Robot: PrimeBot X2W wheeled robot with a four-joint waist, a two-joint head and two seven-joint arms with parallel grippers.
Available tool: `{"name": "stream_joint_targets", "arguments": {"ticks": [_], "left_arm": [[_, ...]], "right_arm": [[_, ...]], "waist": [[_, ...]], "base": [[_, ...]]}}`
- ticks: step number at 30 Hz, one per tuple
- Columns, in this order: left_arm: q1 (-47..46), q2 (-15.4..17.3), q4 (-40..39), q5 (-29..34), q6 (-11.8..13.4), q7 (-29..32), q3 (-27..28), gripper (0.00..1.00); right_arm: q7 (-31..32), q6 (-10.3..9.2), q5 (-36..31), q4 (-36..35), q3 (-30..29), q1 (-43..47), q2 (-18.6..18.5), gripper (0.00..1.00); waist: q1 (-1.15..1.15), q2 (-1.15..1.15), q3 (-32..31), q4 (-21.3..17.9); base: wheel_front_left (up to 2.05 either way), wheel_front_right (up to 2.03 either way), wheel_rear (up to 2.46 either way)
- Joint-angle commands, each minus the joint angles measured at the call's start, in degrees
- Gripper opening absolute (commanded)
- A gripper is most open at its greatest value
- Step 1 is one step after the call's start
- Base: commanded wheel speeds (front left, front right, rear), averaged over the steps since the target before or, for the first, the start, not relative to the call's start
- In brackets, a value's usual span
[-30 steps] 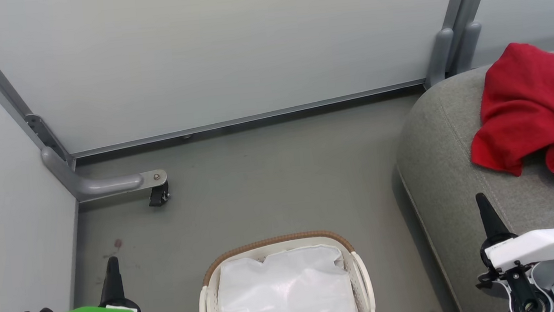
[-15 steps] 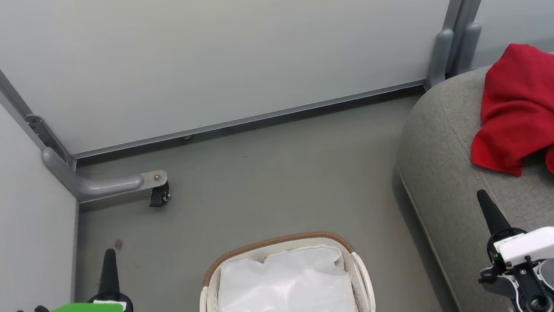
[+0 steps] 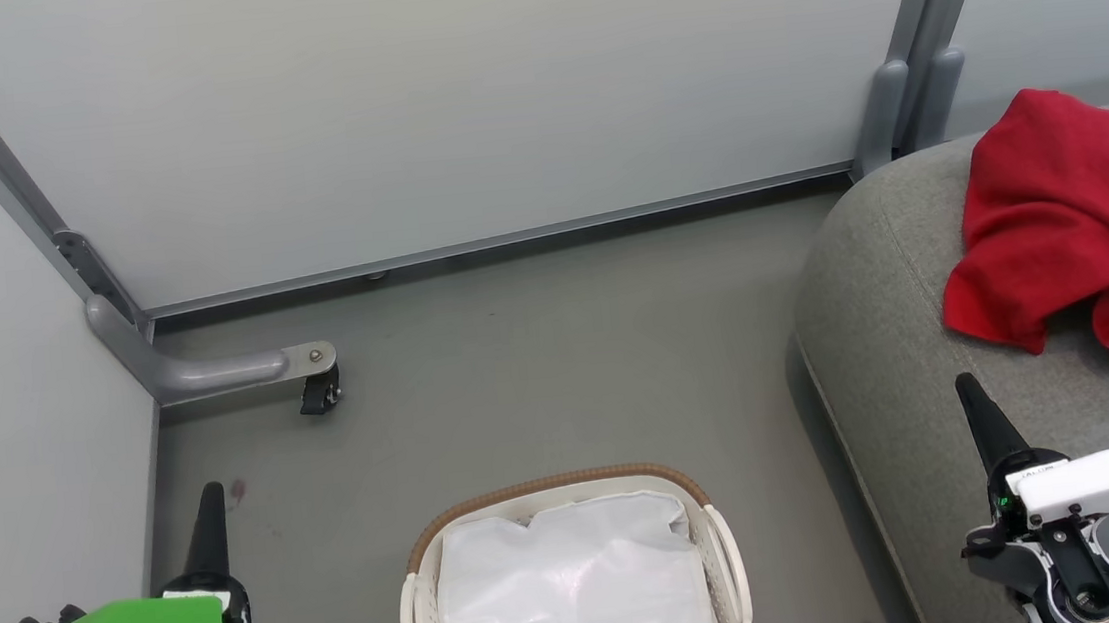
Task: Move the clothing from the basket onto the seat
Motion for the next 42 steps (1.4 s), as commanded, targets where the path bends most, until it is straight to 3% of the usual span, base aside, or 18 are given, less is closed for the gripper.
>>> {"name": "stream_joint_targets", "arguments": {"ticks": [1,32,42], "left_arm": [[-1.3,0.3,-0.6,-1.3,-0.4,0.3,0.3,0.00],[-2.3,0.4,-2.1,-12.9,-1.1,3.6,1.9,0.00],[-2.2,0.4,-2.1,-12.9,-1.1,3.8,1.9,0.00]], "right_arm": [[0.3,-0.04,1.3,-0.6,-0.3,0.2,-0.4,0.00],[3.8,-0.05,14.5,-2.3,-1.2,0.7,-0.5,0.00],[3.8,-0.04,14.6,-2.3,-1.2,0.7,-0.5,0.00]], "waist": [[0.00,0.00,0.0,0.0],[0.00,0.00,-0.3,0.1],[0.00,0.00,-0.4,0.1]], "base": [[0.00,0.00,0.00],[0.00,0.00,0.00],[0.00,0.00,0.00]]}}
